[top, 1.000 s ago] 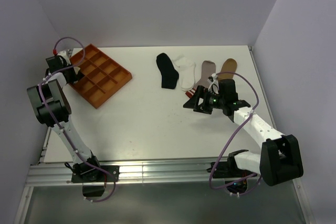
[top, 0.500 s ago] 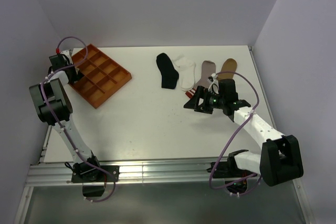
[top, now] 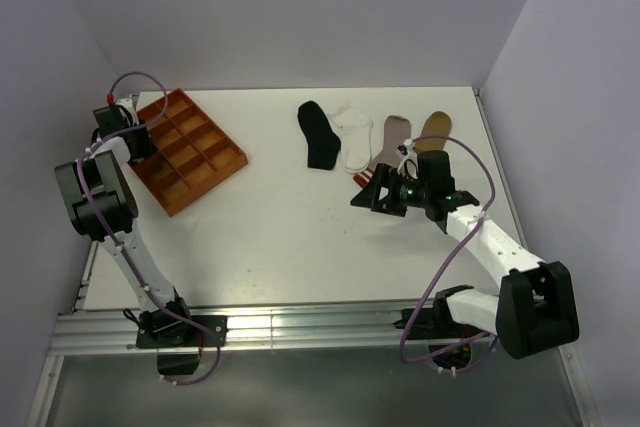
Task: Roll the socks
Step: Place the sock in the storage box.
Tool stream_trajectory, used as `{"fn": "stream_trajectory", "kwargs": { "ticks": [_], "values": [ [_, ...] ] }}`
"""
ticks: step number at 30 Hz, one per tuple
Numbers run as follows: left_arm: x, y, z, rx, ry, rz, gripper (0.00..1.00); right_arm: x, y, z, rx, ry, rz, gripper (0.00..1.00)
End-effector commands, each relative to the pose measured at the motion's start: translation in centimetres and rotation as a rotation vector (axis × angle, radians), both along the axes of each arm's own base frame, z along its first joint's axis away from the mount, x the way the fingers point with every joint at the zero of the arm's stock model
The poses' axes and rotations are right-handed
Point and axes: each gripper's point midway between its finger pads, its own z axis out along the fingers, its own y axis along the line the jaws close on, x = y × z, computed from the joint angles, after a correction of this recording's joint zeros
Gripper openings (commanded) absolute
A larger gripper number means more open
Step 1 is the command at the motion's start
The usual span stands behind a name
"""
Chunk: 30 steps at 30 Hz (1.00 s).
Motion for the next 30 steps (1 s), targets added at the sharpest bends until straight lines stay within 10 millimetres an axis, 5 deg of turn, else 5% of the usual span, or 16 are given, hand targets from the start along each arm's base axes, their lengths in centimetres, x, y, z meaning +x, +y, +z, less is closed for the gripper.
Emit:
{"fn": "stream_trajectory", "kwargs": {
  "ticks": [1,19,25,30],
  "values": [
    [-5.2,1.6,-3.7,-0.039,0.195,0.103,0.52,0.6,0.1,2.0,0.004,-0.08,0.011,0.9],
    [-1.9,1.6,4.5,0.005,-0.041,0.048,0.6,0.6,0.4,2.2,0.019,-0.08,0.025,0.89],
    [-1.2,1.9,3.6,0.011,-0.018,0.042,0.58,0.6,0.6,2.2,0.029,-0.077,0.032,0.89],
    [-1.4,1.5,1.6,-0.021,0.017,0.032,0.45,0.6,0.6,2.0,0.027,-0.071,0.032,0.89]
  ]
}}
